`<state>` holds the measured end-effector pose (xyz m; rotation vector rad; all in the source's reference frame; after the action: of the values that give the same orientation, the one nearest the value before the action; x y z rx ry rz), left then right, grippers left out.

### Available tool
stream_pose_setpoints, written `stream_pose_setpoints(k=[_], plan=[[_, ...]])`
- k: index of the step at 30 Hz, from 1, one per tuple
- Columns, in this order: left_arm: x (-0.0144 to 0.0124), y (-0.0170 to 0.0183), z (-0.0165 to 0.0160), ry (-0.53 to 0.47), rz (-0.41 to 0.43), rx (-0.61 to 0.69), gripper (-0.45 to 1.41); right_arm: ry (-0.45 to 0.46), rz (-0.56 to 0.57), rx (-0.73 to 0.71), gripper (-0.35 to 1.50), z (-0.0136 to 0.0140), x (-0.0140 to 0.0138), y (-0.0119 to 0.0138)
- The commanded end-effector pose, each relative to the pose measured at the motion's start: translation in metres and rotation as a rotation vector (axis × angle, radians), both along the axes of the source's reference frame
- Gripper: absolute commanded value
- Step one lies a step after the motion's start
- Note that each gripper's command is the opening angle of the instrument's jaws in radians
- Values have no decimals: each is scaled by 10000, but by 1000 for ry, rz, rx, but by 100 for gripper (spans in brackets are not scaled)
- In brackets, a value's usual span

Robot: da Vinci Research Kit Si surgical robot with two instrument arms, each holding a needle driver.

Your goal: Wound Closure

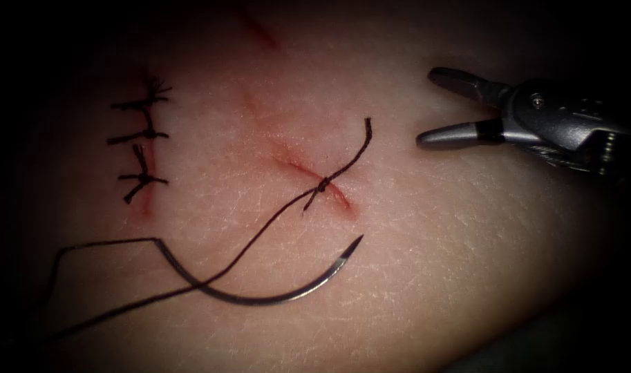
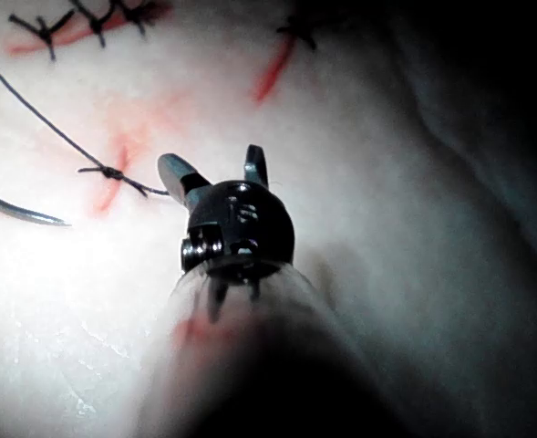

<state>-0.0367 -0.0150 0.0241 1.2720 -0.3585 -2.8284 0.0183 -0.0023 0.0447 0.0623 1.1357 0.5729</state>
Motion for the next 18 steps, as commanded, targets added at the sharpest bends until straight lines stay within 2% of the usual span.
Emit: stream_pose_setpoints(k=[1,3,4,6,10,11,18], plan=[[-17,15,3,0,10,-9,-45,-15,13,-17,140,-8,1,-6],[-26,25,4,4,14,-15,-45,-12,14,-27,133,-14,4,-15],[-36,36,7,1,15,-18,-45,3,23,-42,116,-17,11,-22],[-45,45,12,0,16,-25,-45,34,40,-59,98,-18,22,-30],[-58,69,32,-4,23,-28,-45,64,57,-115,15,-9,65,-45],[-59,76,39,-12,26,-29,-45,76,54,-135,-35,-5,82,-49],[-66,100,61,-9,33,-20,-45,115,-2,-178,-35,15,147,-66]])
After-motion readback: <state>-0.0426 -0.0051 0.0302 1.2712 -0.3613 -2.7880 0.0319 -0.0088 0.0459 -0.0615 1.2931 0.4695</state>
